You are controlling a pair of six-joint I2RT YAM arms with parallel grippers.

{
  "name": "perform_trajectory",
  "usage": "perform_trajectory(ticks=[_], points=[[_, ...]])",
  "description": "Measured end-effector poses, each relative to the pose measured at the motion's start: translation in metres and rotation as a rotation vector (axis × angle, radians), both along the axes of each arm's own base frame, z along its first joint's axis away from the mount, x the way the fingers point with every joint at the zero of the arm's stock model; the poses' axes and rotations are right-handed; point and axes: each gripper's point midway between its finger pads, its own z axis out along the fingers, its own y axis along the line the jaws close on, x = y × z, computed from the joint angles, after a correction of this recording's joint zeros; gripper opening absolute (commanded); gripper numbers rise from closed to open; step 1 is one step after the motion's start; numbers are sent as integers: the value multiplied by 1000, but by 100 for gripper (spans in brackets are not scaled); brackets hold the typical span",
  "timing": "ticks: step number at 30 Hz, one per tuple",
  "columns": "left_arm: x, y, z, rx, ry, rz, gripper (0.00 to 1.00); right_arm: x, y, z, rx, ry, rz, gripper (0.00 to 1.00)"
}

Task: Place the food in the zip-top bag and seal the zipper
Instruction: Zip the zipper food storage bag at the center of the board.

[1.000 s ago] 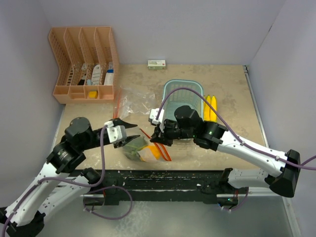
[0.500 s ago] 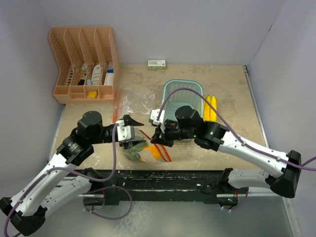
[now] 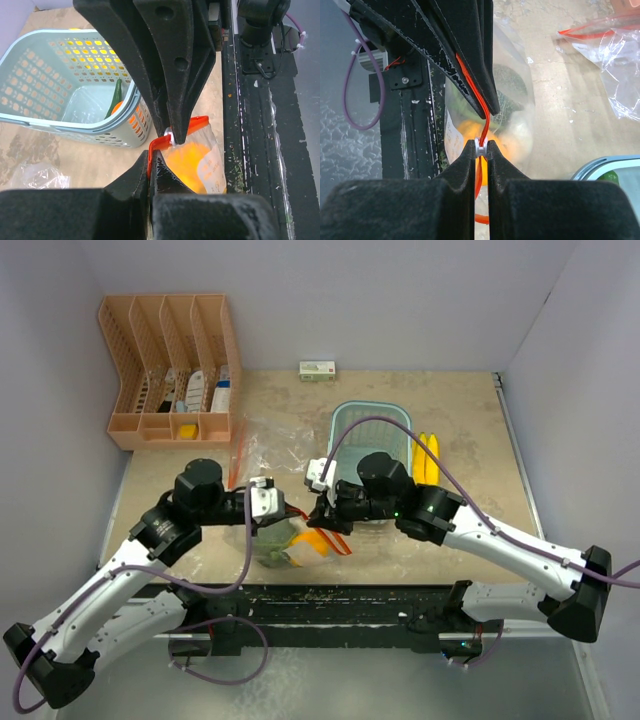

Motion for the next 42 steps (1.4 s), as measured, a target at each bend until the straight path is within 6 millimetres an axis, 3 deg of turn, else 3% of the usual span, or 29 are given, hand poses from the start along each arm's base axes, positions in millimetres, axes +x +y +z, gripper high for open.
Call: perform_trajectory(ticks=[17, 28, 33, 37, 42], points=[[0, 36, 42, -119, -104, 220, 0, 6, 11, 37, 137, -89, -1, 6], [3, 53, 50, -136, -136, 314, 0, 0, 4, 20, 117, -46, -14, 6], [8, 57, 51, -122, -137, 350, 0, 0, 0, -2, 77, 18, -54, 6], [13, 64, 61, -115, -157, 393, 0, 1, -3, -21, 39, 72, -96, 7], [14, 73, 79, -124, -203, 430, 0, 1, -3, -25, 36, 107, -115, 7]])
